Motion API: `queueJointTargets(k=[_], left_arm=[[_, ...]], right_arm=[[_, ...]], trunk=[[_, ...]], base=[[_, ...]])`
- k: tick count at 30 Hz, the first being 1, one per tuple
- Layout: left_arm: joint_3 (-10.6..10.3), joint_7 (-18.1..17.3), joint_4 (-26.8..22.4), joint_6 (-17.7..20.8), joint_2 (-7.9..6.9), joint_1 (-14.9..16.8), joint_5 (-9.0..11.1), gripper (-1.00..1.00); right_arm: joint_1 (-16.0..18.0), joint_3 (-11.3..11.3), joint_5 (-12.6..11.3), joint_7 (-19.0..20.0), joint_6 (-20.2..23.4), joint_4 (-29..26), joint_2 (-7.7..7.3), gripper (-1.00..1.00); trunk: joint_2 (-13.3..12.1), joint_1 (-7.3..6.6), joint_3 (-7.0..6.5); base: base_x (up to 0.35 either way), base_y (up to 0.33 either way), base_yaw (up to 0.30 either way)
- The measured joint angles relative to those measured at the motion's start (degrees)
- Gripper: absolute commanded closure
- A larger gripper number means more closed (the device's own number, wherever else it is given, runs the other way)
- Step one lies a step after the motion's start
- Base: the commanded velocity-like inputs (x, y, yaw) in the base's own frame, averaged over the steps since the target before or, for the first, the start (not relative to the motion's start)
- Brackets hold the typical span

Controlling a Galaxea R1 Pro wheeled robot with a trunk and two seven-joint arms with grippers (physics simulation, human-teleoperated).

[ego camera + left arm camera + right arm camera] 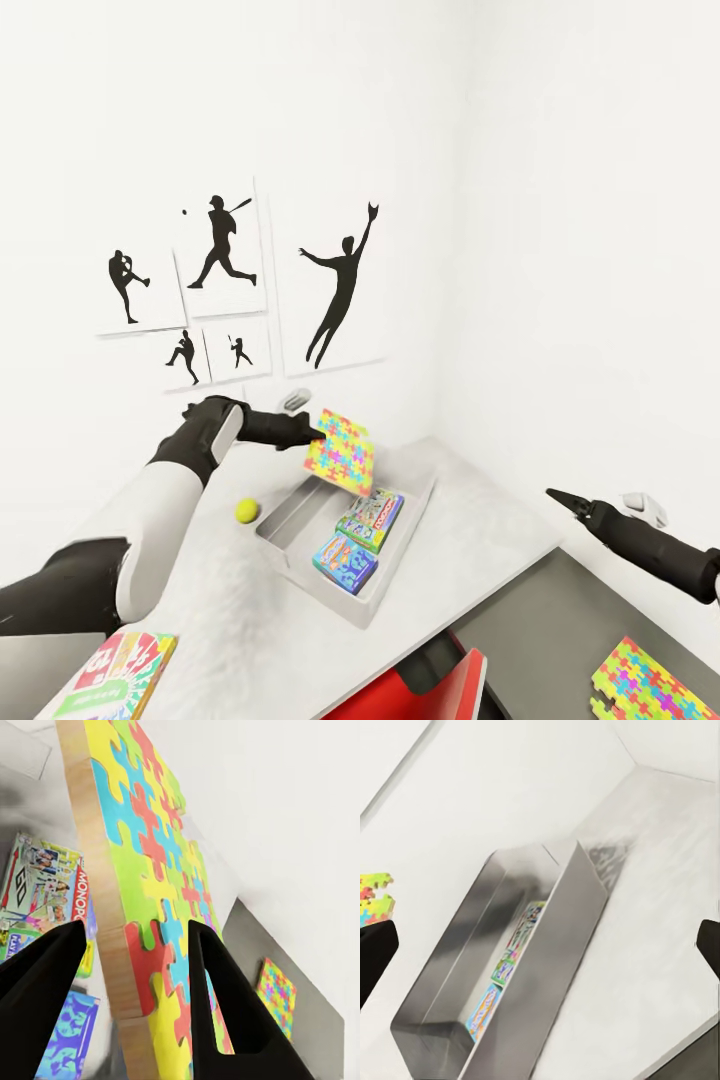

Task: Put all the toys in the child's room - the three board games (two on the bed and one on the table), the two jigsaw puzzles on the table, and the tennis ball on the table - inside the toy box on the table in the child's room.

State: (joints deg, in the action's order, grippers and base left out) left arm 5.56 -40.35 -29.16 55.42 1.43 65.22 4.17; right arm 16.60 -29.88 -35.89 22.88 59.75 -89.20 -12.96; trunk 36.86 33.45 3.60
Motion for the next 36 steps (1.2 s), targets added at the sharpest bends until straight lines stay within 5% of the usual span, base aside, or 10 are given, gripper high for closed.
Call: queueJointTargets(k=[9, 28, 36], left_arm=[[-6.7, 0.3, 0.4, -2.1, 0.17, 0.1, -1.0, 1.00], [-8.0, -0.4, 5.1, -6.6, 0.66, 0.0, -1.0, 1.00], [-12.3, -0.7, 5.4, -6.9, 0.96, -0.1, -0.9, 1.00]], right_arm=[[0.0, -0.9, 0.0, 0.1, 0.0, 0.1, -0.13, -1.00], [0.0, -1.0, 0.0, 0.2, 0.0, 0.2, -0.14, -1.00], [0.0, -1.0, 0.0, 0.2, 0.0, 0.3, -0.14, -1.00]], trunk=[[0.0, 0.00, 0.36], [0.0, 0.00, 2.11], [0.0, 0.00, 2.86]], base=[[0.000, 0.000, 0.000], [0.000, 0.000, 0.000], [0.000, 0.000, 0.000]])
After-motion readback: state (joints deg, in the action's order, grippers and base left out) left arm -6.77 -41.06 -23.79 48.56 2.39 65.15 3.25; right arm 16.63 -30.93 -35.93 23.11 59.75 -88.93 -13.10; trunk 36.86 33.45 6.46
